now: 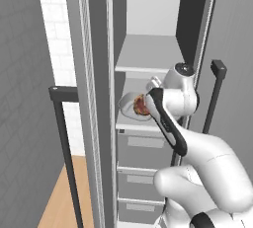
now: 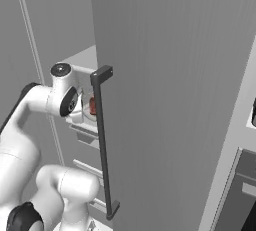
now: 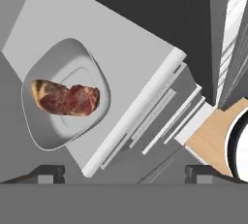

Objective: Take the meat container that has the steak and place it on the second highest rack of the freezer. Then take the vegetable container that has the mushroom and eggplant and place it on the highest rack of the freezer.

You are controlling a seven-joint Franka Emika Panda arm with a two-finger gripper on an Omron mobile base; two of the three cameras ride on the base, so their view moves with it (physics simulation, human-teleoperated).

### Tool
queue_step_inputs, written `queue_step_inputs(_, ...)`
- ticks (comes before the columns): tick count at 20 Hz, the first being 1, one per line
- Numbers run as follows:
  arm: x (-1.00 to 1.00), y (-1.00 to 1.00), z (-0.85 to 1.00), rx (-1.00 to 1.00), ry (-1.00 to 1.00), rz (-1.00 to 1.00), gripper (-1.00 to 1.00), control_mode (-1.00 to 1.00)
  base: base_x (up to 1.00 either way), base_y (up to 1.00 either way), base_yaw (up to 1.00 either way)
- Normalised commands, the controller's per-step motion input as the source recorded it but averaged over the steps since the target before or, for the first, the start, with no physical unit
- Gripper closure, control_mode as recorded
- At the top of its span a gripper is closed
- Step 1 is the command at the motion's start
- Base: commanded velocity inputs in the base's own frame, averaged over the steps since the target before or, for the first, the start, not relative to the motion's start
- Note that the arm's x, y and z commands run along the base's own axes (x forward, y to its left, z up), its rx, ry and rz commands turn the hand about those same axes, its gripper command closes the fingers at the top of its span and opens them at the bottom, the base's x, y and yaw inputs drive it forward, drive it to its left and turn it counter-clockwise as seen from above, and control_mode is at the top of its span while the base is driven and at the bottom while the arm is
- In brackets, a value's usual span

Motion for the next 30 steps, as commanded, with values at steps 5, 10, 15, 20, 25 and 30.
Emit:
queue_step_inputs(5, -0.94, 0.4, 0.29, -0.04, 0.11, 0.12, -1.0, -1.0, 0.0, 0.0, 0.0)
queue_step_inputs(10, -0.98, 0.05, 0.07, -0.04, -0.03, 0.04, -1.0, -1.0, 0.0, 0.0, 0.0)
queue_step_inputs(15, -0.82, -0.06, 0.36, 0.0, -0.11, 0.02, -1.0, -1.0, 0.0, 0.0, 0.0)
queue_step_inputs(20, -0.35, -0.01, 0.55, 0.0, -0.08, 0.0, -1.0, -1.0, 0.0, 0.0, 0.0)
queue_step_inputs(25, -0.45, -0.06, 0.37, 0.05, -0.19, 0.02, -1.0, -1.0, 0.0, 0.0, 0.0)
queue_step_inputs(30, -0.14, -0.06, 0.01, 0.01, -0.07, 0.0, -1.0, 1.0, -0.8, -0.62, 0.0)
